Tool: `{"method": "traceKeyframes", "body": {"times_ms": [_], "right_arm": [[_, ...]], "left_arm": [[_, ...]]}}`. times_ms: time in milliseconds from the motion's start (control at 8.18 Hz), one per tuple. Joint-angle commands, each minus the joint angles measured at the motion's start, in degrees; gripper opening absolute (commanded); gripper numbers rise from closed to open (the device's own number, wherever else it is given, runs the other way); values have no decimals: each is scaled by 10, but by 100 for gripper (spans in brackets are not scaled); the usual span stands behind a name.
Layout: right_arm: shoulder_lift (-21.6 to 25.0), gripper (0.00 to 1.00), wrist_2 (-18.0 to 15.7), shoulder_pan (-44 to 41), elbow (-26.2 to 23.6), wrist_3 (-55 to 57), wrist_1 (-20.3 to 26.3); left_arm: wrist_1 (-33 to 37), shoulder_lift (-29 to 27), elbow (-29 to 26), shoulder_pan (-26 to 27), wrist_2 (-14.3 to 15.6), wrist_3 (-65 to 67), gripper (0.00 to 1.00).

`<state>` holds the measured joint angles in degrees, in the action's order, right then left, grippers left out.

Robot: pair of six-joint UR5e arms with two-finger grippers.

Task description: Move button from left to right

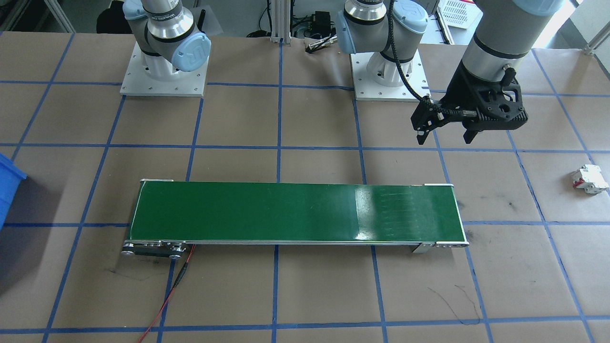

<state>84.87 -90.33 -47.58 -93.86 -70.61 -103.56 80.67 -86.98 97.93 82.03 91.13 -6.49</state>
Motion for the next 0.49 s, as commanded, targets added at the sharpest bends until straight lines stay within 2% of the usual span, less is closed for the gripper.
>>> {"method": "traceKeyframes", "body": {"times_ms": [0,245,367], "right_arm": [[76,100,2,-116,7,218,93],[94,100,3,-209,11,369,155],[103,100,2,-253,14,439,158]], "left_arm": [[-1,-8,-6,6,9,11,100],[6,-6,-6,16,4,36,100],[5,-6,-6,36,10,38,100]]}}
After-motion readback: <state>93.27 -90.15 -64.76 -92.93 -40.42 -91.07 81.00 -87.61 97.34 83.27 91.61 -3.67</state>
